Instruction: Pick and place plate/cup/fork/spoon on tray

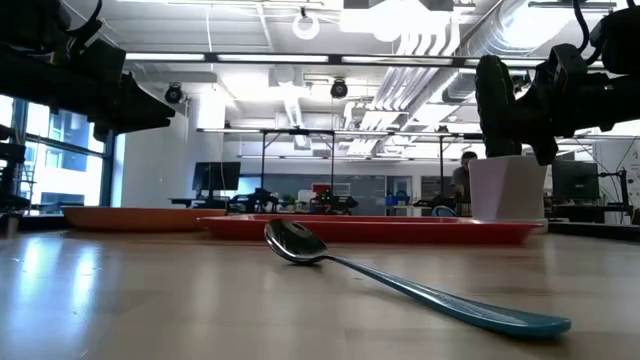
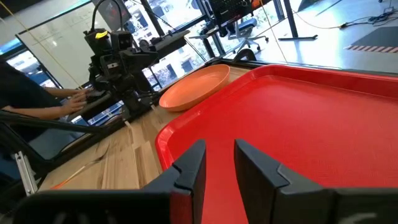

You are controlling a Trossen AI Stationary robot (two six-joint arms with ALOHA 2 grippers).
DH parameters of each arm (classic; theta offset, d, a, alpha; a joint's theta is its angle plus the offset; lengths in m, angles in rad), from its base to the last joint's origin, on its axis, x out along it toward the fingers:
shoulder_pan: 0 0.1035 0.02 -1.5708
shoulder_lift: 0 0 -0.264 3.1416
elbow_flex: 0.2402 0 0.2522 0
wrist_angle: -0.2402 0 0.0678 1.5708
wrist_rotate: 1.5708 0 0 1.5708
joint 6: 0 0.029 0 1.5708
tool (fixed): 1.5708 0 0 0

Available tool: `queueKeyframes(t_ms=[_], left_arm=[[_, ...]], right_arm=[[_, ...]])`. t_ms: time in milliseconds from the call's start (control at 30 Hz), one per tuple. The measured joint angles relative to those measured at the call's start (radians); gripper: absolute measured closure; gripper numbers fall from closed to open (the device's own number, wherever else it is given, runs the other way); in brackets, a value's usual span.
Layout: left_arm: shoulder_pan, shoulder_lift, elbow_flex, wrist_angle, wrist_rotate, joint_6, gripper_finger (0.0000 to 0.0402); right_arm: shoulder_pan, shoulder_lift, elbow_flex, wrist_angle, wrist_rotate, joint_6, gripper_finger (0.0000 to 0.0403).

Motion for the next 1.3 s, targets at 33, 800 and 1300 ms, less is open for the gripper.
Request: queueKeyframes(t_ms=[33, 800, 1300], left_arm=[[0.000, 0.000, 0.000, 0.000, 0.000, 0.000, 0.0264], [0.000, 0.000, 0.000, 0.000, 0.000, 0.000, 0.0264], [0.000, 0.000, 0.000, 0.000, 0.000, 0.000, 0.0264]], right_arm=[[0.000, 0.000, 0.000, 0.000, 0.000, 0.000, 0.0328], [0.000, 0.000, 0.000, 0.000, 0.000, 0.000, 0.0328], [0.000, 0.000, 0.000, 0.000, 0.000, 0.000, 0.0328]])
